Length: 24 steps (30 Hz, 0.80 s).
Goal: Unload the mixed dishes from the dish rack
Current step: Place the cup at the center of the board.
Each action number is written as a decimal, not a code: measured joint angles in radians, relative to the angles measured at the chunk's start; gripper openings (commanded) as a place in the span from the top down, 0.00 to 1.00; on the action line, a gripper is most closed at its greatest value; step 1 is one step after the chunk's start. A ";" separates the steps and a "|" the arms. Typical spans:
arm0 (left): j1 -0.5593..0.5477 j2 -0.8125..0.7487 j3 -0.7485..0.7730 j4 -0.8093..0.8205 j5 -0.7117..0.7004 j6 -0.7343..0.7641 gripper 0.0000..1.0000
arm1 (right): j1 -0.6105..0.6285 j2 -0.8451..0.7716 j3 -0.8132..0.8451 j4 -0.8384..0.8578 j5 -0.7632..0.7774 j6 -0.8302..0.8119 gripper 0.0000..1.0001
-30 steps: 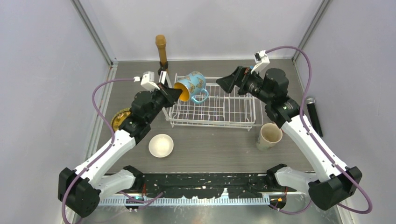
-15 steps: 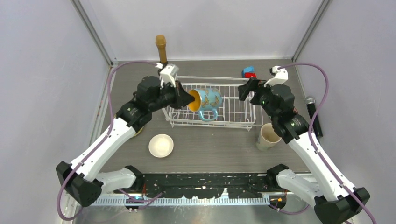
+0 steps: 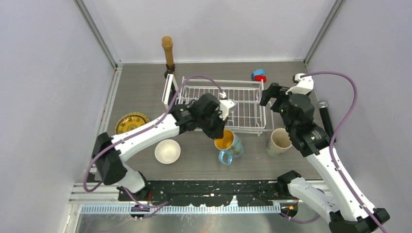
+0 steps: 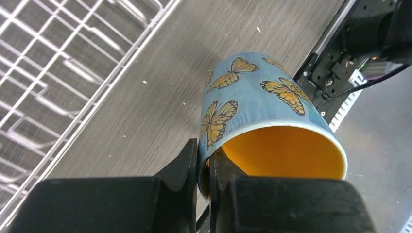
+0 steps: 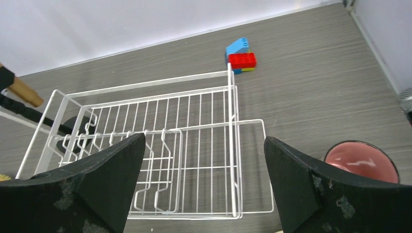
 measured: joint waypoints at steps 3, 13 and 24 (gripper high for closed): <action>-0.046 0.091 0.065 -0.045 -0.021 0.024 1.00 | 0.000 -0.015 0.000 -0.014 0.031 -0.003 0.00; -0.156 0.364 0.287 -0.111 -0.117 0.027 1.00 | 0.000 -0.056 -0.032 -0.035 0.097 -0.018 0.00; -0.277 0.612 0.564 -0.261 -0.287 0.043 1.00 | 0.000 -0.058 -0.045 -0.040 0.116 -0.029 0.00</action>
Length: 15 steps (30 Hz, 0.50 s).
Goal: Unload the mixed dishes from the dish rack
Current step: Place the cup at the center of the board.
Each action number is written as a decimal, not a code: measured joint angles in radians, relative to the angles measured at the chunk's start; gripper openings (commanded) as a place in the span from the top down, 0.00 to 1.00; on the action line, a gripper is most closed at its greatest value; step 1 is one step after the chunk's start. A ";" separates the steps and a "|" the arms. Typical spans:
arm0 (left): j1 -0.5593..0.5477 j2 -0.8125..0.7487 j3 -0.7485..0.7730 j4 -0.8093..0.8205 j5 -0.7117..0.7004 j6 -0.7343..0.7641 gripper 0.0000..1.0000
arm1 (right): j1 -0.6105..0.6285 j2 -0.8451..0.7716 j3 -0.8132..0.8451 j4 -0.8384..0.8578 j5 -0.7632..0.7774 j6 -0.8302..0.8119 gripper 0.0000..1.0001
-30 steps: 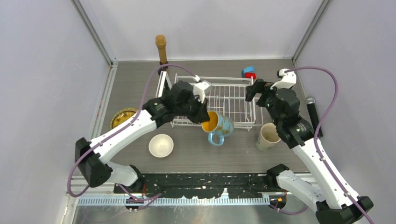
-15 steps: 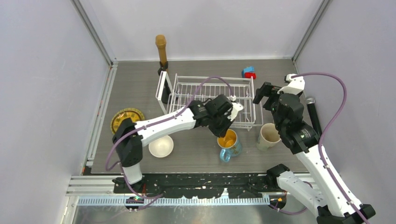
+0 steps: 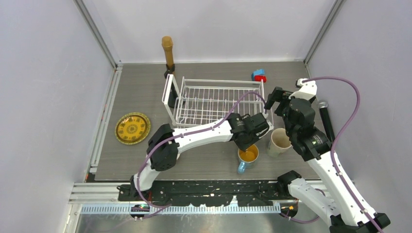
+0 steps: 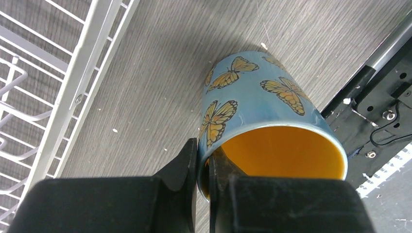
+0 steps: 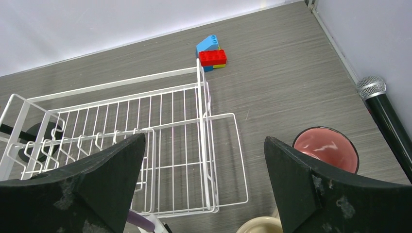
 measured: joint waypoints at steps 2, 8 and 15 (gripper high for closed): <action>-0.002 0.000 0.001 -0.013 -0.003 0.000 0.91 | 0.000 0.000 0.000 0.000 0.000 0.000 0.00; -0.003 0.000 0.005 -0.028 -0.008 0.002 0.47 | 0.000 0.000 0.000 0.000 0.000 0.000 0.00; -0.003 0.000 0.010 -0.024 -0.006 0.005 0.09 | 0.000 0.000 0.000 0.000 0.000 0.001 0.00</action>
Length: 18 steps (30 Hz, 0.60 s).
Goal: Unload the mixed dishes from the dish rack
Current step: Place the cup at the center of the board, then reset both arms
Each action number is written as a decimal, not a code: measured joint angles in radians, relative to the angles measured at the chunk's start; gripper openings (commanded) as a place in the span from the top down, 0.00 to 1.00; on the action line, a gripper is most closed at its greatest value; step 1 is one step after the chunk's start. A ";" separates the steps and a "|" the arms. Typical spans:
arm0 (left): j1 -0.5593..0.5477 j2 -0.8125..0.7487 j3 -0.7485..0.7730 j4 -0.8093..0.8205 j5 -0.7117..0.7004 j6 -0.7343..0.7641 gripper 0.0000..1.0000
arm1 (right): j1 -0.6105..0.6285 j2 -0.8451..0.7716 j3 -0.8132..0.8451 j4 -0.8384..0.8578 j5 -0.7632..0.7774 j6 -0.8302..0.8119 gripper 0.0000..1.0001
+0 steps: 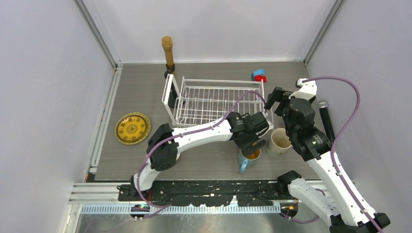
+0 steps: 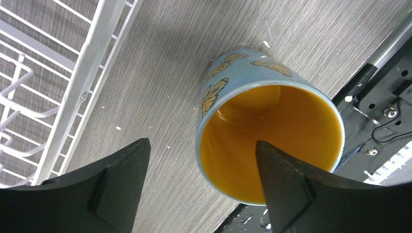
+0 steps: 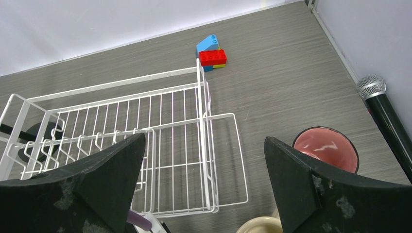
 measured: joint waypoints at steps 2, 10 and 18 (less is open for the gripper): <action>0.000 -0.002 -0.001 0.002 0.003 0.003 0.01 | 0.000 0.000 0.000 0.000 0.000 0.000 0.00; 0.045 -0.162 -0.140 0.106 0.055 0.003 0.00 | 0.000 0.005 -0.006 0.001 0.004 0.000 0.00; 0.223 -0.505 -0.396 0.291 0.074 -0.036 0.00 | 0.000 0.025 -0.009 0.000 0.057 0.027 0.00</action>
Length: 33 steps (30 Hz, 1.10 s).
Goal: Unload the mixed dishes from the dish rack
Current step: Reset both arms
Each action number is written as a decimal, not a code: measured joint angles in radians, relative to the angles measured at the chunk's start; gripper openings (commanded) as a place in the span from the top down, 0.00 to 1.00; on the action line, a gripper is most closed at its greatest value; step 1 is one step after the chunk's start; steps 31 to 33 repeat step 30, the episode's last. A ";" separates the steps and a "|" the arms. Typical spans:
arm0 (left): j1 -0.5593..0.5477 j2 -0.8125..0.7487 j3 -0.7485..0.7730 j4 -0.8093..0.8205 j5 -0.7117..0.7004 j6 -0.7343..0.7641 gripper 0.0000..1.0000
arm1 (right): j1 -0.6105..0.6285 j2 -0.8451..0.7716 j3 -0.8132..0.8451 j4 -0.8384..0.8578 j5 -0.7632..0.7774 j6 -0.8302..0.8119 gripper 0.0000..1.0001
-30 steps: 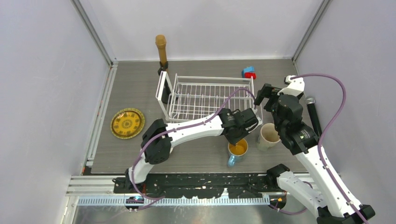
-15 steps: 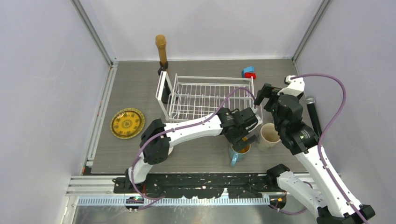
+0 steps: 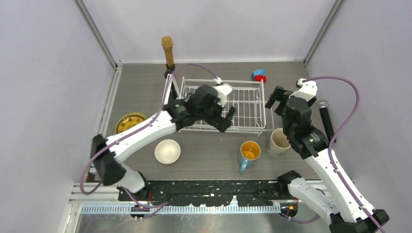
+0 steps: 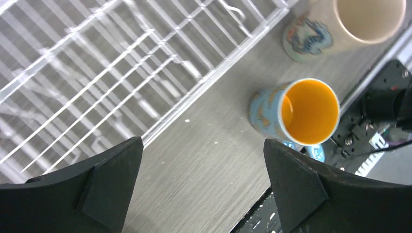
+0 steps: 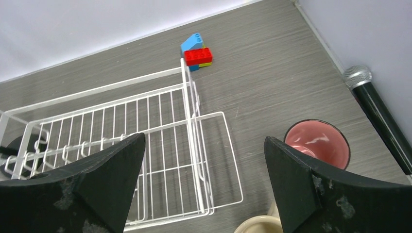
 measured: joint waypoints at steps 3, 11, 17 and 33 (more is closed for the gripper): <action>0.105 -0.149 -0.116 0.055 -0.023 -0.044 0.00 | 0.000 0.006 0.000 -0.006 0.051 0.023 0.00; 0.348 -0.390 -0.316 0.089 -0.211 -0.159 0.00 | 0.000 0.015 0.000 -0.015 0.131 0.033 0.00; 0.426 -0.512 -0.396 0.115 -0.266 -0.222 0.00 | 0.000 0.035 0.000 -0.014 0.181 0.036 0.00; 0.452 -0.542 -0.404 0.148 -0.294 -0.252 0.00 | 0.000 0.019 -0.023 0.015 0.231 0.036 0.00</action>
